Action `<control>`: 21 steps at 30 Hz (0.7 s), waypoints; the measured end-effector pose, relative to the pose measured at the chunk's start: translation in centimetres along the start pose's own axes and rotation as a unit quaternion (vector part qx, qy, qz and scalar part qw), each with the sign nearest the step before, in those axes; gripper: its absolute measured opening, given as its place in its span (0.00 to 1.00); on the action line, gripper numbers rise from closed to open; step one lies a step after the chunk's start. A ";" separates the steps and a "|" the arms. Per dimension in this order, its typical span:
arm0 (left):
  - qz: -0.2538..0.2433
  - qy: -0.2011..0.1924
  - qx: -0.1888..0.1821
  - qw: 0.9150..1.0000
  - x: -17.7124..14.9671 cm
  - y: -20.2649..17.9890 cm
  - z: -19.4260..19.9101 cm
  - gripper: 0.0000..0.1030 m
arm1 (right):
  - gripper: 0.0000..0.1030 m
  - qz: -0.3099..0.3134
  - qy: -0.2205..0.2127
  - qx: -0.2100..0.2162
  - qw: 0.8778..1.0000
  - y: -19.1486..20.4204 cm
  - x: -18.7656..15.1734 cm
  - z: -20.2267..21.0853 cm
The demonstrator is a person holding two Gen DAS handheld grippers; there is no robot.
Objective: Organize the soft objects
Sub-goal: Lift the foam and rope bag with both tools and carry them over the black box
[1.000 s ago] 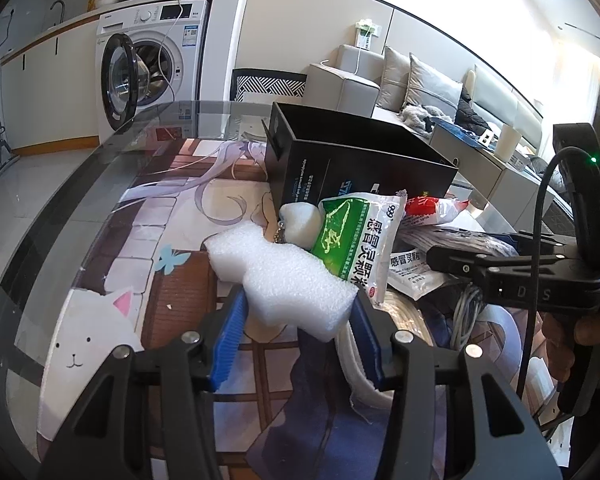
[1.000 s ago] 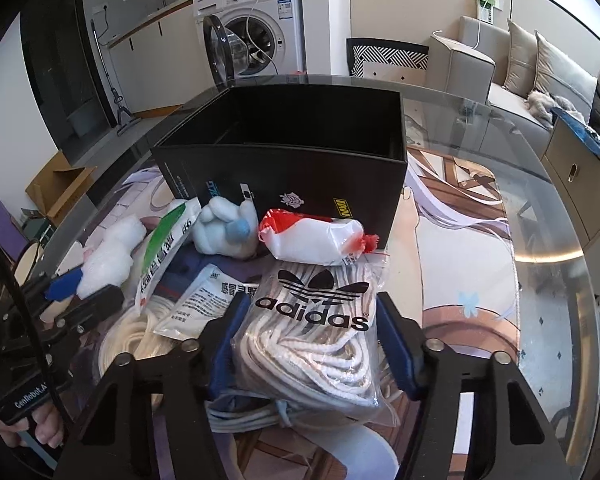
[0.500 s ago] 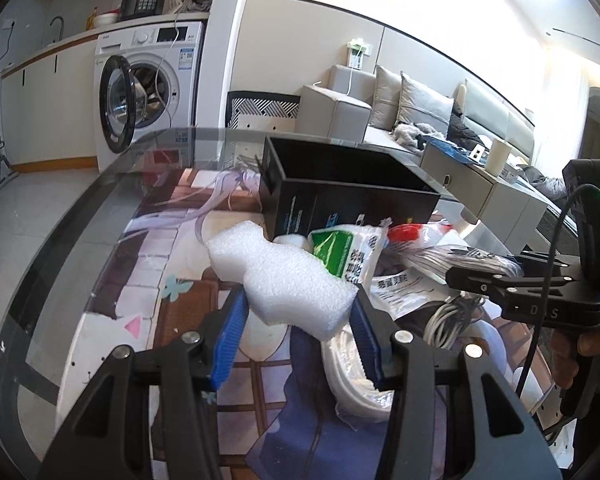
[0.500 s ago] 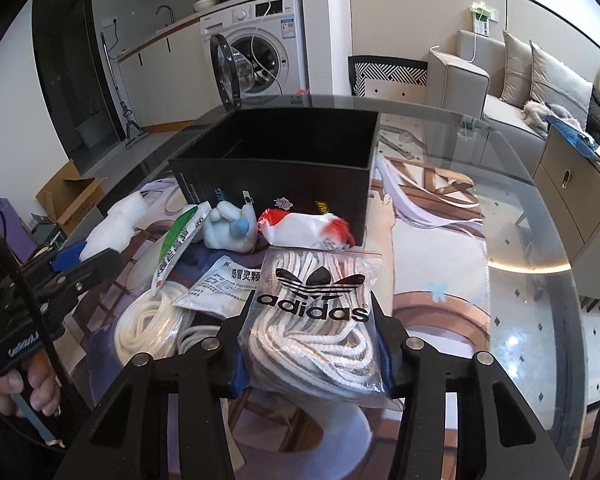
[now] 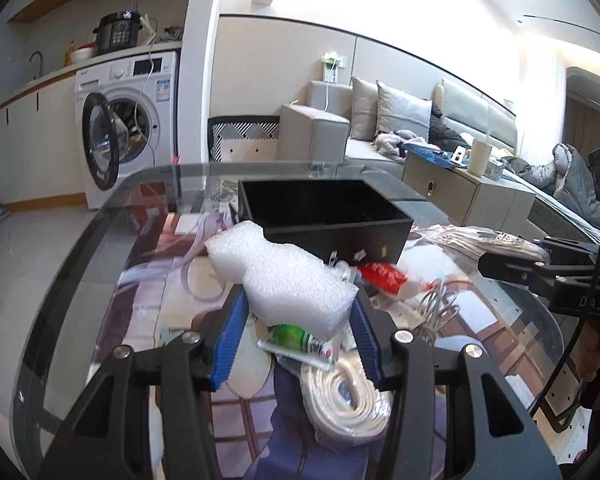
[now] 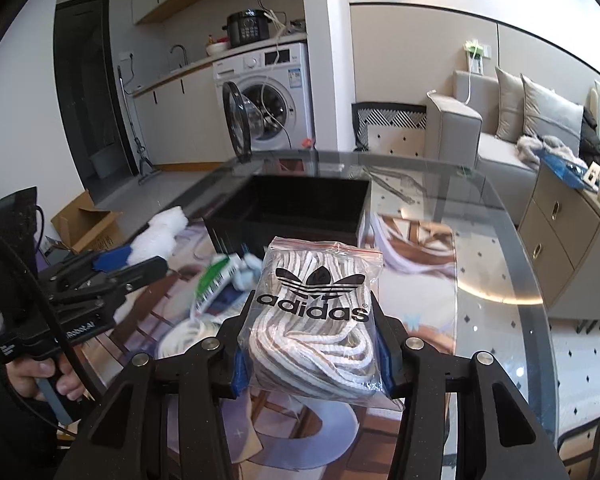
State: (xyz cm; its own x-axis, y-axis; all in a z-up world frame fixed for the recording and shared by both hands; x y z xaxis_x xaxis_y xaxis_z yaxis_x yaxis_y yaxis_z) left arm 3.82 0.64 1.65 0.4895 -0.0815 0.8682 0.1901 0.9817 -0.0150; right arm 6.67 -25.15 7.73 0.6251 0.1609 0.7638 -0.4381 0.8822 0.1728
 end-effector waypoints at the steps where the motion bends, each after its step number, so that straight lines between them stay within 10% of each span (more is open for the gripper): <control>1: -0.001 -0.001 -0.001 1.000 0.3 0.0 -0.1 0.48 | 0.46 0.002 -0.003 0.001 1.000 0.1 0.3 0.1; 21: -0.038 -0.007 -0.017 0.999 5.8 0.2 -4.1 0.48 | 0.47 0.025 0.014 0.006 1.000 1.0 5.4 -4.5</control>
State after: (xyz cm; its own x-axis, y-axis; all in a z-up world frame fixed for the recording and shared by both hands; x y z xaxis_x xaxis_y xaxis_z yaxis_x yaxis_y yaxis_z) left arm 10.14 -0.38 4.68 0.4610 -0.1532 0.8741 0.2556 0.9662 0.0345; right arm 12.48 -21.38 9.26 0.6200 0.2180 0.7537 -0.4780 0.8668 0.1424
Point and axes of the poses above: each gripper's, at about its wrist camera, not at the fingertips, and z roughly against the way its jaws point, y to its left, x to its top, the point moved 3 cm from there along -z, roughly the way its jaws point, and after that the axes turned 8 degrees about -z, right-handed, at the moved point
